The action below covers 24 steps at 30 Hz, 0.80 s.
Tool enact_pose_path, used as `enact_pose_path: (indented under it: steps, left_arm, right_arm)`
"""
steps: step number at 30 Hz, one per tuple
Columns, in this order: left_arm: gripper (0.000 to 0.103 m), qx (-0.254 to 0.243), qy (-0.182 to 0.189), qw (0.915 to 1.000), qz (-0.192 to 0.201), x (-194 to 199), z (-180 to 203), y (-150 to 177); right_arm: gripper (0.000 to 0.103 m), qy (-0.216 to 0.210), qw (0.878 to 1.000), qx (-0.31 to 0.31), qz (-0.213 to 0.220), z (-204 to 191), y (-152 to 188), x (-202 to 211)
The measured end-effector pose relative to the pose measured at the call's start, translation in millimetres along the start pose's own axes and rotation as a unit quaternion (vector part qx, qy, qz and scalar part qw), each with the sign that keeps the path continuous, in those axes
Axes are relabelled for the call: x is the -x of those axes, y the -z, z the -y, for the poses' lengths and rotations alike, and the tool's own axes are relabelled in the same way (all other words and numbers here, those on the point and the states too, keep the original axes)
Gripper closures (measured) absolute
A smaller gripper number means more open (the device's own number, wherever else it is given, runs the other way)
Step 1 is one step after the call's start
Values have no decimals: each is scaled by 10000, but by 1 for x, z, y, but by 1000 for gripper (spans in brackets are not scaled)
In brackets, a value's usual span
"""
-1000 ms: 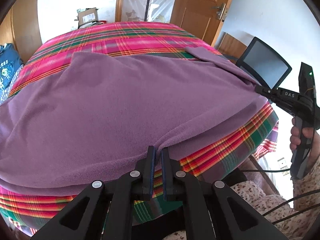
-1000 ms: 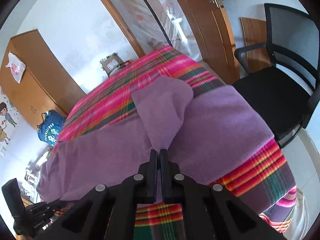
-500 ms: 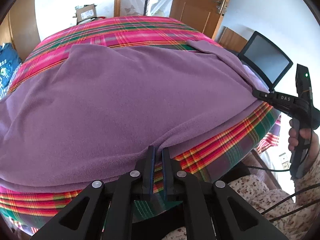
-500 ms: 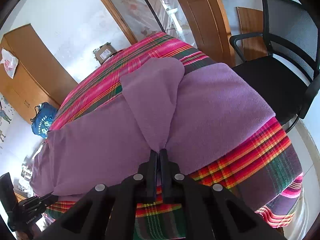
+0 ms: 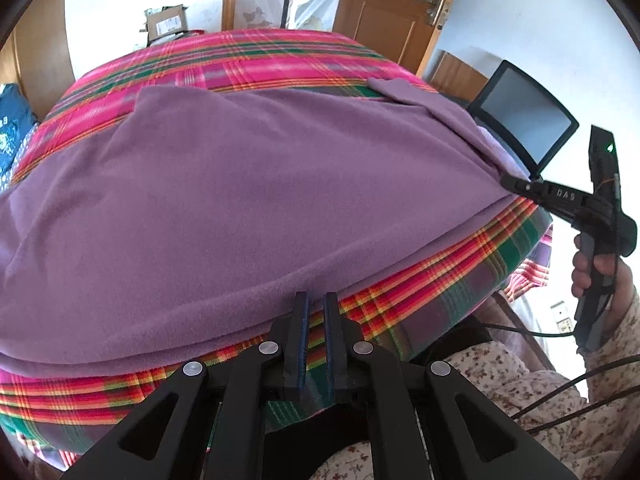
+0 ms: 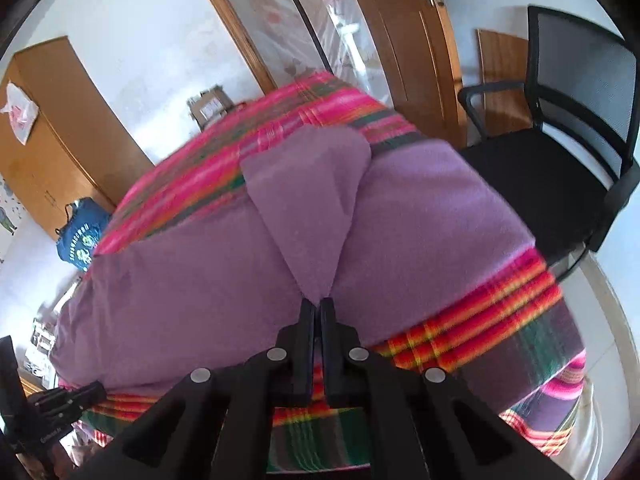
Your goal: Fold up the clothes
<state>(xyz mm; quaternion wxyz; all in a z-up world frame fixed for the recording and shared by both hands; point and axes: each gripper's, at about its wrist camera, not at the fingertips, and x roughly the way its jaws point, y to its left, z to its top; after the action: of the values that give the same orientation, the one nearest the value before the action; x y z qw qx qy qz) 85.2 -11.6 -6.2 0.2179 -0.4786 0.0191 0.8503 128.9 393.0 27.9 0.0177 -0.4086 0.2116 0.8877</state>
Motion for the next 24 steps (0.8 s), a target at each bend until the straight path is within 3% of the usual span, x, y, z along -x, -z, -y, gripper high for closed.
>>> enact_pose_path:
  steps: [9, 14, 17, 21, 24]
  left_arm:
    - [96, -166, 202, 9992, 299, 11, 8, -10]
    - [90, -30, 284, 9995, 142, -4, 9, -20]
    - [89, -7, 382, 9992, 147, -8, 11, -24]
    - [84, -67, 473, 9988, 122, -13, 15, -31]
    - [83, -41, 519, 9986, 72, -18, 16, -34]
  right_arm:
    - [100, -42, 10000, 25, -11, 5, 2, 2]
    - [98, 77, 9997, 221, 31, 0, 4, 5]
    - [86, 401, 9967, 643, 290, -11, 5, 13]
    - [84, 723, 9871, 1269, 650, -29, -1, 23]
    - [83, 655, 9837, 1453, 828, -39, -13, 29]
